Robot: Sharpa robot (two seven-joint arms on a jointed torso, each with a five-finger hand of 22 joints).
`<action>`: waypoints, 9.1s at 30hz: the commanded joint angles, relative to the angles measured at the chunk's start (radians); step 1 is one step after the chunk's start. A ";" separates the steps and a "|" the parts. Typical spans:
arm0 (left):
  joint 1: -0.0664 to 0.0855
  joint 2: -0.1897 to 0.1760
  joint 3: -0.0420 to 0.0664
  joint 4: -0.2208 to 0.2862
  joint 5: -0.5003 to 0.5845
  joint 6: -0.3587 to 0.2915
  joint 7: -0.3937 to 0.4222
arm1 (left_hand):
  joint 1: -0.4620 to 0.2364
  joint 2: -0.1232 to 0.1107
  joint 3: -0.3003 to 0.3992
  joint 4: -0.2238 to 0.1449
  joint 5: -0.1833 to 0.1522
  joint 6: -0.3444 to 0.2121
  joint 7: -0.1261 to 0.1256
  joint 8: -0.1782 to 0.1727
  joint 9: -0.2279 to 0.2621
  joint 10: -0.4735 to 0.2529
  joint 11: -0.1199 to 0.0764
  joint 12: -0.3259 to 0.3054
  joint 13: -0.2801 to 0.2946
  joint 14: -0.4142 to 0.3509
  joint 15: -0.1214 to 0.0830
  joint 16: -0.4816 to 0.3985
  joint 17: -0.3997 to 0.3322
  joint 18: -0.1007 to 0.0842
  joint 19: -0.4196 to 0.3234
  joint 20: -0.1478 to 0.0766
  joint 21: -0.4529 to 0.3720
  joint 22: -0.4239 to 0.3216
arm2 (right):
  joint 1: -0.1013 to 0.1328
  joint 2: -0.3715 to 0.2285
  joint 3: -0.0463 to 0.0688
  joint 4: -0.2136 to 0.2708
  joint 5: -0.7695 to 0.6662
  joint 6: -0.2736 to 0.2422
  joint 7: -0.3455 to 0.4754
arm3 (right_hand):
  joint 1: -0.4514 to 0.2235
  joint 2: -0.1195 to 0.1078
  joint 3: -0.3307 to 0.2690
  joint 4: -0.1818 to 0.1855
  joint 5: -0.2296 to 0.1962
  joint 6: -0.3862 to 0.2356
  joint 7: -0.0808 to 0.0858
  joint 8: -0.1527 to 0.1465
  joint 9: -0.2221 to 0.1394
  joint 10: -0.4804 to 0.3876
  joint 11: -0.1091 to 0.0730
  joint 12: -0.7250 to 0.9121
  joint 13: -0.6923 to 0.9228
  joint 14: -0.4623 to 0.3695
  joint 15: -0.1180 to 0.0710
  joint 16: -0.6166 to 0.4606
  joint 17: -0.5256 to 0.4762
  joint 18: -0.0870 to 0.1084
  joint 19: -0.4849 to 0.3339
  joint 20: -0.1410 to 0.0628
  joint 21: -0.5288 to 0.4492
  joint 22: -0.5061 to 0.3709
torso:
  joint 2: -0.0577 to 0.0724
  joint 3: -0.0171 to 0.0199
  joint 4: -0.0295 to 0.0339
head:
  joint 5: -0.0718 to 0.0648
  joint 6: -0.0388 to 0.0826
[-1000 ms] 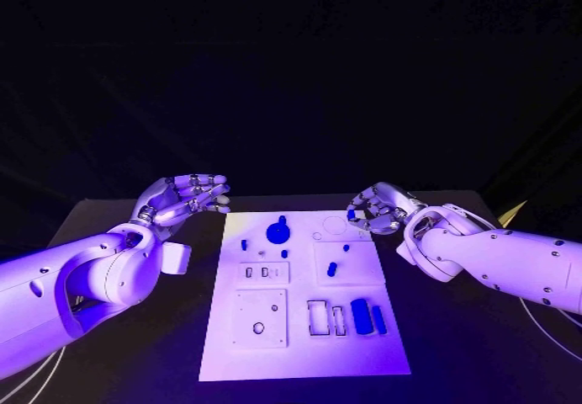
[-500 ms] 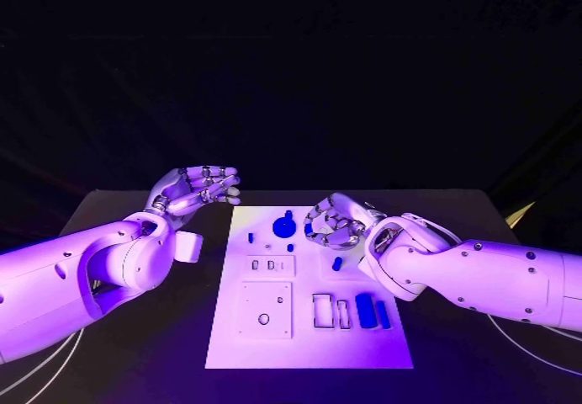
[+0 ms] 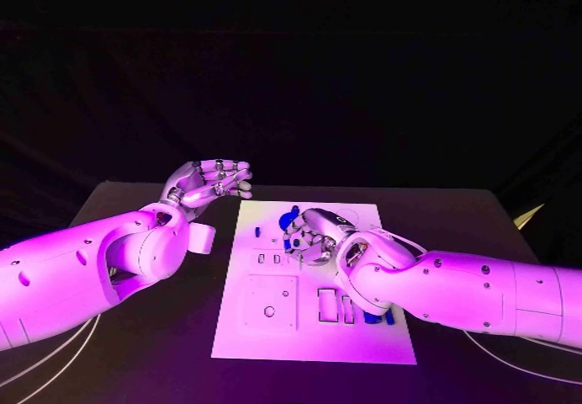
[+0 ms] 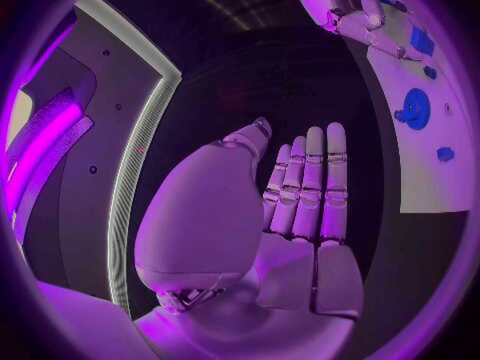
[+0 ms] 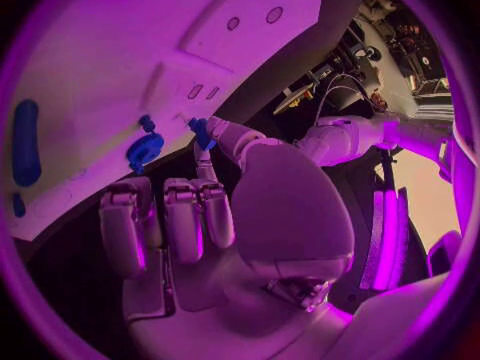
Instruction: Assemble the parts on the task board
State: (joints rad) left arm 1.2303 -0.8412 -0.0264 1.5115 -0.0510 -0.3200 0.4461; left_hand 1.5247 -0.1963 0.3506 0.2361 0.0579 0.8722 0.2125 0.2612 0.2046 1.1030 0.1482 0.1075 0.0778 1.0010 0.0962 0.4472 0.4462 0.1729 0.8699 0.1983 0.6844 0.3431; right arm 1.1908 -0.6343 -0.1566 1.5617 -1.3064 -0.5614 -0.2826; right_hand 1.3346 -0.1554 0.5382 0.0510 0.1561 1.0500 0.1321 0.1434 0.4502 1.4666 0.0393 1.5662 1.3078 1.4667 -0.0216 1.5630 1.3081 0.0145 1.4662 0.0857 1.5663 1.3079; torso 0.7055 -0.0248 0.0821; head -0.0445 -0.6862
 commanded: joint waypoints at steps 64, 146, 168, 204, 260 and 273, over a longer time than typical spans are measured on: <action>0.001 0.009 0.000 -0.006 -0.003 0.016 -0.012 | -0.006 0.000 0.009 0.008 -0.005 0.000 -0.004 0.009 0.004 0.004 -0.001 0.007 0.001 0.017 -0.006 0.039 0.024 0.009 0.009 -0.011 0.036 0.018 | -0.042 0.081 -0.014 -0.102 -0.123 0.058 -0.061 | -0.077 -0.086 -0.063 0.002 -0.036 -0.131 0.030 -0.047 0.004 0.064 0.038 -0.047 0.224 0.099 0.026 0.002 0.242 -0.014 0.105 0.020 0.005 0.263 | 0.002 0.0025 -0.0028 | 0.040 -0.028; 0.045 0.320 -0.014 -0.285 -0.889 0.527 -0.955 | -0.424 0.100 -0.132 0.058 -0.003 -0.028 -0.116 0.451 0.317 0.108 -0.122 1.103 0.881 0.560 -0.126 1.113 1.102 -0.121 0.534 -0.116 0.804 0.986 | 0.165 -0.309 0.009 0.007 0.618 0.013 0.265 | 0.105 0.016 -0.464 0.237 -0.095 -0.137 0.034 -0.017 -0.064 0.034 0.044 -0.079 0.191 0.095 0.033 -0.004 0.224 -0.014 0.105 0.032 0.005 0.263 | -0.030 0.0217 -0.0243 | 0.059 -0.043; 0.046 0.355 -0.021 -0.324 -0.886 0.557 -0.960 | -0.411 0.108 -0.131 0.055 -0.002 -0.027 -0.121 0.461 0.334 0.107 -0.125 1.105 0.885 0.563 -0.128 1.116 1.107 -0.122 0.537 -0.118 0.806 0.992 | 0.165 -0.309 0.009 0.004 0.616 0.020 0.259 | 0.103 0.017 -0.465 0.238 -0.095 -0.138 0.034 -0.016 -0.065 0.034 0.044 -0.079 0.190 0.095 0.033 -0.004 0.224 -0.014 0.105 0.032 0.005 0.263 | -0.029 0.0210 -0.0244 | 0.058 -0.055; 0.045 0.376 -0.024 -0.351 -0.849 0.578 -0.961 | -0.309 0.127 -0.073 0.052 -0.002 -0.033 -0.131 0.470 0.384 0.109 -0.134 1.104 0.893 0.566 -0.136 1.119 1.115 -0.122 0.536 -0.124 0.807 0.996 | 0.165 -0.303 0.008 -0.005 0.617 0.029 0.250 | 0.098 0.026 -0.464 0.237 -0.094 -0.138 0.033 -0.012 -0.064 0.037 0.043 -0.076 0.193 0.095 0.032 -0.004 0.223 -0.014 0.105 0.031 0.005 0.263 | -0.030 0.0214 -0.0244 | 0.066 -0.073; 0.044 0.274 -0.018 -0.216 -0.899 0.421 -0.913 | -0.299 -0.006 0.556 -0.185 0.087 -0.012 -0.131 0.440 0.536 0.149 -0.142 1.053 0.885 0.570 -0.145 1.124 1.125 -0.130 0.564 -0.134 0.822 1.042 | 0.163 -0.304 0.005 -0.015 0.627 0.030 0.257 | 0.096 0.030 -0.464 0.236 -0.094 -0.139 0.033 -0.009 -0.064 0.038 0.042 -0.075 0.193 0.094 0.031 -0.005 0.222 -0.014 0.105 0.030 0.005 0.263 | -0.030 0.0197 -0.0217 | 0.065 -0.070; 0.039 0.269 -0.031 -0.189 -0.985 0.365 -0.928 | -0.335 -0.028 0.574 -0.209 0.187 0.016 -0.141 0.436 0.554 0.185 -0.152 1.072 0.918 0.570 -0.155 1.124 1.125 -0.137 0.587 -0.143 0.833 1.073 | 0.162 -0.304 0.004 -0.015 0.624 0.028 0.260 | 0.093 0.031 -0.465 0.236 -0.094 -0.139 0.033 -0.008 -0.065 0.038 0.043 -0.075 0.193 0.094 0.031 -0.005 0.221 -0.014 0.105 0.030 0.005 0.263 | -0.029 0.0222 -0.0252 | 0.073 -0.072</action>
State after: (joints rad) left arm 1.2696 -0.5731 -0.0579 1.3183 -0.9920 0.0783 -0.4841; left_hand 1.1968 -0.2243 0.7011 0.2524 0.2387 0.8817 0.0709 0.6977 0.7578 1.2818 -0.0054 1.1762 0.9951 1.4631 -0.0519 1.5676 1.3074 0.0453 1.4522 0.0548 1.5131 1.3074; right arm 1.3537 -0.9386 -0.1523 1.5465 -0.6774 -0.5426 -0.0345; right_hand 1.4344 -0.1289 0.0792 0.2870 0.0676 0.9132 0.1693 0.1313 0.3853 1.4685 0.0875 1.4912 1.3073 1.4685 0.0160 1.5629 1.3074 0.0145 1.4661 0.1218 1.5663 1.3077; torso 0.6764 -0.0034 0.0578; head 0.0267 -0.7576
